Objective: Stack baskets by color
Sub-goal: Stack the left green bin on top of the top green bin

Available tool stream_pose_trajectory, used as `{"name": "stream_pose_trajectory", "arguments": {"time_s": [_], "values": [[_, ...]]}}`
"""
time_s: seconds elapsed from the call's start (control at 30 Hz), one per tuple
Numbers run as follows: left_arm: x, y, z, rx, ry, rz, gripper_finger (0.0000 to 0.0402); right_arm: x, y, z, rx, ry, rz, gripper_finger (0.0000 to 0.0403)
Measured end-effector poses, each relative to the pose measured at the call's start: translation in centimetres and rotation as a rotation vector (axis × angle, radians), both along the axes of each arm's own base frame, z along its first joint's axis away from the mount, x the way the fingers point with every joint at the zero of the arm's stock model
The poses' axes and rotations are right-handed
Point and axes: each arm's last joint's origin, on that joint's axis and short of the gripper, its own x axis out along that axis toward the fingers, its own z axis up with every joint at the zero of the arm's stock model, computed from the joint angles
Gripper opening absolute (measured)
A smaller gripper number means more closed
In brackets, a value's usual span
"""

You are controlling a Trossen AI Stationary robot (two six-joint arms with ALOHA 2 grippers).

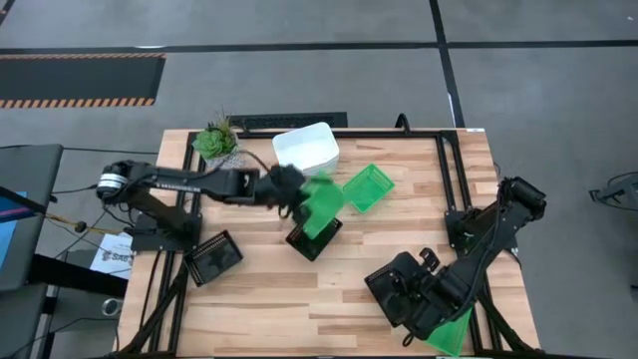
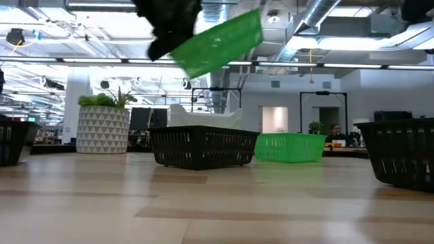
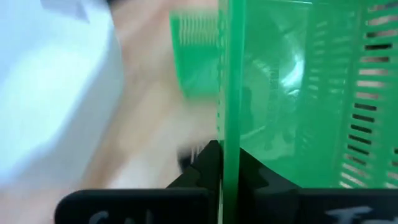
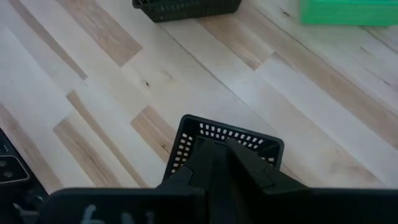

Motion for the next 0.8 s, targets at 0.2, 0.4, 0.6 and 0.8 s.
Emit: {"name": "stream_pose_trajectory", "arguments": {"time_s": [0.2, 0.4, 0.6, 0.8], "values": [[2.4, 3.0, 1.4, 0.042, -0.289, 0.08, 0.0, 0.3, -0.3, 0.0, 0.004, -0.005, -0.025, 0.0063], [5.6, 3.9, -0.4, 0.064, -0.343, 0.078, 0.0, 0.6, -0.5, 0.0, 0.021, -0.016, -0.058, 0.0063], [9.3, 4.7, -2.9, 0.09, -0.225, 0.056, 0.0, 0.9, -0.8, 0.0, 0.031, -0.024, -0.082, 0.0063], [12.1, 5.2, -4.3, 0.142, -0.109, 0.071, 0.0, 1.2, -0.7, 0.0, 0.056, -0.043, -0.088, 0.0063]]}}
